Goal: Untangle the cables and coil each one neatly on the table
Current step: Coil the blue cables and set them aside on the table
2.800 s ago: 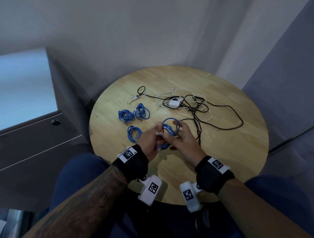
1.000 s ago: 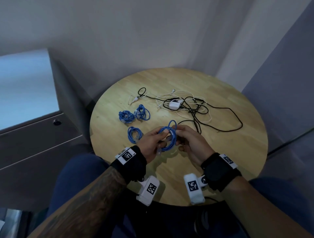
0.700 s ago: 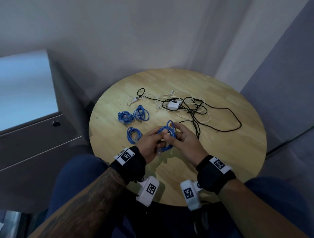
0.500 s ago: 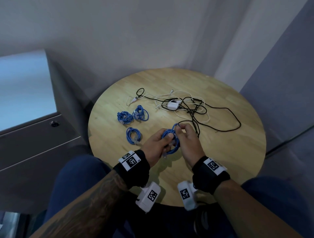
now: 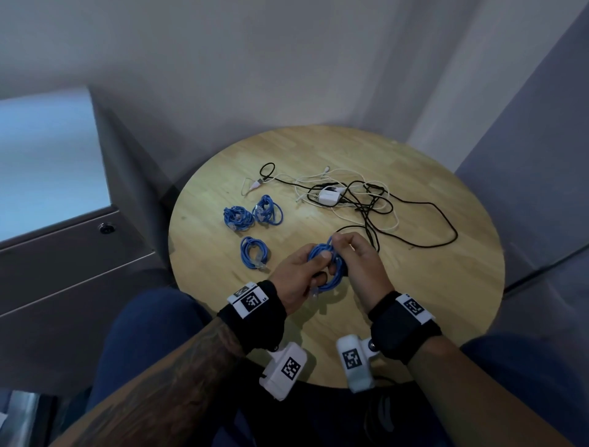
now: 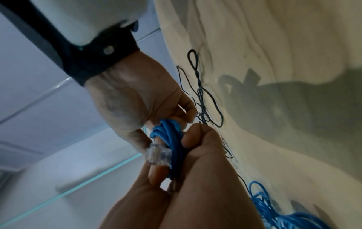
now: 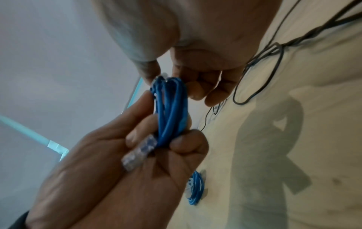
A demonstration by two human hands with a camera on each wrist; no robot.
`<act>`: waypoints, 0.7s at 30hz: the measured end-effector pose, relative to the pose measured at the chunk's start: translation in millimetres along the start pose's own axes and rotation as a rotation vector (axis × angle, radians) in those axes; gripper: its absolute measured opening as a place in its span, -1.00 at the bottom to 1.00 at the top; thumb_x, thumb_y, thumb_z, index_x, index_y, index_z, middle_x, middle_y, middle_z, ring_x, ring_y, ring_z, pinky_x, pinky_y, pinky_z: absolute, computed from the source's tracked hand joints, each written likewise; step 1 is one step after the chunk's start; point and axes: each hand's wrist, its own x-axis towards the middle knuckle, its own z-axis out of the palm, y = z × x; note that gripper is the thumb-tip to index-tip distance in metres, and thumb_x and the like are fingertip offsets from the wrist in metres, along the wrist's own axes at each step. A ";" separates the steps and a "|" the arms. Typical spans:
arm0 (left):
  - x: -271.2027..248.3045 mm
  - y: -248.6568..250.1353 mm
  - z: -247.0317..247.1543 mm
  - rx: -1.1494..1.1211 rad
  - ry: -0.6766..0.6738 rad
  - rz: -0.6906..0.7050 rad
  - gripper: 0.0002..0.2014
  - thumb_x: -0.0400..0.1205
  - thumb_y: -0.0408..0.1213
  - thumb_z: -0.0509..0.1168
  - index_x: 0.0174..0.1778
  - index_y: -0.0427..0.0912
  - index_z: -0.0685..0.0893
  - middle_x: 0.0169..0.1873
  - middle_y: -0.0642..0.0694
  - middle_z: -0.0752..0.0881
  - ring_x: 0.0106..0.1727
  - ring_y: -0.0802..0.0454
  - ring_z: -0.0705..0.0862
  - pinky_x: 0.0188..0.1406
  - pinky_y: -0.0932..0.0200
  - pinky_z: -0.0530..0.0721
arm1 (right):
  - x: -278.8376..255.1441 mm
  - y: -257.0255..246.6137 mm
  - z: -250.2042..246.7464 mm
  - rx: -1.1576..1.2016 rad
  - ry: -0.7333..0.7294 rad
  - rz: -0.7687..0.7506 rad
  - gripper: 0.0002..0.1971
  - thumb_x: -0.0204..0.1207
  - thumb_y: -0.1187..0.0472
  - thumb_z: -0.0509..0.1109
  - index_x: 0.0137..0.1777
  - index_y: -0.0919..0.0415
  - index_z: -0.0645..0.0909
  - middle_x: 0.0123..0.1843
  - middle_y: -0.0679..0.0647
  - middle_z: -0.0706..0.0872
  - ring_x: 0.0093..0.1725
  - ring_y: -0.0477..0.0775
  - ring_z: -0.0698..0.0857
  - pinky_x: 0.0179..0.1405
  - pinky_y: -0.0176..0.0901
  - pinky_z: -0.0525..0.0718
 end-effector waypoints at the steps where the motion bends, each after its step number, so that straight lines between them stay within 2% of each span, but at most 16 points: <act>1: 0.3 -0.9 1.1 0.037 -0.002 0.018 -0.91 0.77 -0.33 0.15 0.12 -0.28 0.46 -0.33 -0.09 0.53 -0.53 0.17 0.35 -0.53 0.32 0.34 | 0.1 -1.0 -1.3 0.000 0.011 -0.002 -0.70 0.67 -0.04 0.36 -0.08 0.22 0.61 -0.37 0.10 0.71 -0.36 0.04 0.67 -0.24 -0.01 0.64; 3: 1.5 -1.2 1.5 0.120 0.016 0.052 -0.88 0.74 -0.32 0.21 0.11 -0.31 0.48 -0.41 -0.02 0.49 -0.53 0.16 0.35 -0.56 0.31 0.36 | 0.7 -3.0 -3.5 0.004 0.021 -0.008 -0.67 0.63 -0.02 0.42 -0.07 0.30 0.61 -0.26 0.19 0.72 -0.28 0.10 0.66 -0.25 -0.02 0.63; 5: 2.0 -1.3 -0.4 0.195 0.032 0.071 -0.78 0.72 -0.29 0.25 0.16 -0.39 0.51 -0.52 0.06 0.42 -0.56 0.14 0.32 -0.63 0.28 0.35 | 2.0 -4.6 -5.0 -0.011 0.010 -0.014 -0.61 0.59 -0.03 0.46 -0.12 0.34 0.54 -0.26 0.23 0.60 -0.27 0.09 0.56 -0.32 -0.09 0.56; 8: 0.9 1.4 -2.7 0.220 0.018 0.098 -0.75 0.70 -0.27 0.29 0.15 -0.40 0.55 -0.52 0.03 0.35 -0.55 0.12 0.26 -0.60 0.25 0.29 | 3.9 -7.9 -9.6 -0.071 -0.024 -0.011 -0.63 0.56 -0.03 0.49 -0.23 0.21 0.46 -0.32 0.18 0.48 -0.31 0.06 0.45 -0.40 -0.18 0.48; 11: 1.1 5.8 -5.1 0.200 0.042 0.108 -0.87 0.71 -0.34 0.27 0.05 -0.36 0.57 -0.49 0.00 0.33 -0.53 0.12 0.24 -0.55 0.28 0.27 | 6.5 -12.0 -20.0 -0.125 -0.118 -0.014 -0.72 0.61 0.01 0.45 -0.24 0.13 0.53 -0.36 0.00 0.62 -0.30 -0.02 0.57 -0.26 -0.09 0.56; 14: 2.3 8.4 -10.0 0.230 0.030 0.091 -0.92 0.70 -0.31 0.29 -0.08 -0.22 0.60 -0.50 0.01 0.32 -0.54 0.12 0.25 -0.57 0.27 0.27 | 7.9 -15.0 -27.6 -0.190 -0.172 -0.059 -0.82 0.62 0.13 0.46 -0.21 0.10 0.60 -0.30 -0.01 0.67 -0.26 -0.06 0.60 -0.21 -0.12 0.57; 19: 3.0 6.9 -13.3 0.403 0.072 0.093 -0.84 0.65 -0.07 0.36 -0.16 -0.05 0.64 -0.57 0.05 0.39 -0.54 0.04 0.30 -0.59 0.19 0.33 | 1.6 -17.1 -24.7 -0.357 -0.008 -0.298 -0.81 0.52 0.21 0.56 -0.26 0.20 0.64 -0.32 0.03 0.71 -0.32 -0.17 0.60 -0.28 -0.40 0.52; 21: 2.2 5.3 -11.9 0.336 0.086 0.102 -0.80 0.59 -0.01 0.38 -0.16 -0.07 0.65 -0.55 0.01 0.34 -0.54 0.03 0.25 -0.56 0.18 0.25 | 0.0 -16.7 -23.6 -0.273 -0.017 -0.265 -0.78 0.54 0.19 0.56 -0.28 0.22 0.63 -0.35 0.03 0.69 -0.34 -0.13 0.60 -0.27 -0.32 0.57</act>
